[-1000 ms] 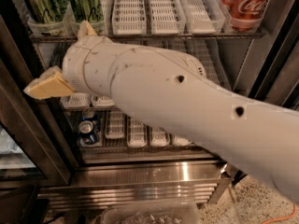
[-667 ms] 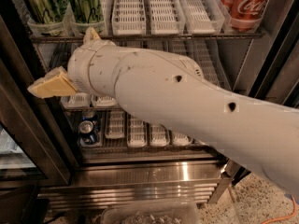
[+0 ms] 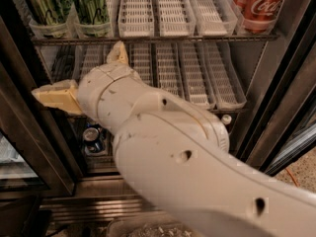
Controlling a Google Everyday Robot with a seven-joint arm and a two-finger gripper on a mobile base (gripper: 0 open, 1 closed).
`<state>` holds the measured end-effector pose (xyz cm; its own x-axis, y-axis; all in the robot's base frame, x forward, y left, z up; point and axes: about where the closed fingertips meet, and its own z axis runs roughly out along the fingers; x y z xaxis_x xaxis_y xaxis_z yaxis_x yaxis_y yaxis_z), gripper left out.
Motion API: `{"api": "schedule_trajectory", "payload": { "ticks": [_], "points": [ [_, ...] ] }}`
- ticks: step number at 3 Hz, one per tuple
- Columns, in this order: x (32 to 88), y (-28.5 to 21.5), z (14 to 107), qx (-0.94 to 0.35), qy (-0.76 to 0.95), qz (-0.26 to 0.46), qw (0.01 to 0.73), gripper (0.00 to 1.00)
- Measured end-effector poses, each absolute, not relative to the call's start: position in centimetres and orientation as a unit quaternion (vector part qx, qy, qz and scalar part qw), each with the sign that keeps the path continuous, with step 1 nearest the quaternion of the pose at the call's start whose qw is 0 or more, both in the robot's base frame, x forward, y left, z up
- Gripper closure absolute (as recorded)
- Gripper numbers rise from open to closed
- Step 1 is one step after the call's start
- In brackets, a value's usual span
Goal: Pick green can from top shelf of fridge
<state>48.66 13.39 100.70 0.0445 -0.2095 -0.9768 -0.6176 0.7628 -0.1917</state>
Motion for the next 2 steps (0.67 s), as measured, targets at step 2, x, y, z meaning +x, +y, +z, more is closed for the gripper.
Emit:
{"api": "schedule_trajectory", "payload": {
  "ticks": [2],
  "points": [
    [48.64, 13.37, 101.02, -0.283, 0.680, 0.169, 0.655, 0.00]
  ]
}}
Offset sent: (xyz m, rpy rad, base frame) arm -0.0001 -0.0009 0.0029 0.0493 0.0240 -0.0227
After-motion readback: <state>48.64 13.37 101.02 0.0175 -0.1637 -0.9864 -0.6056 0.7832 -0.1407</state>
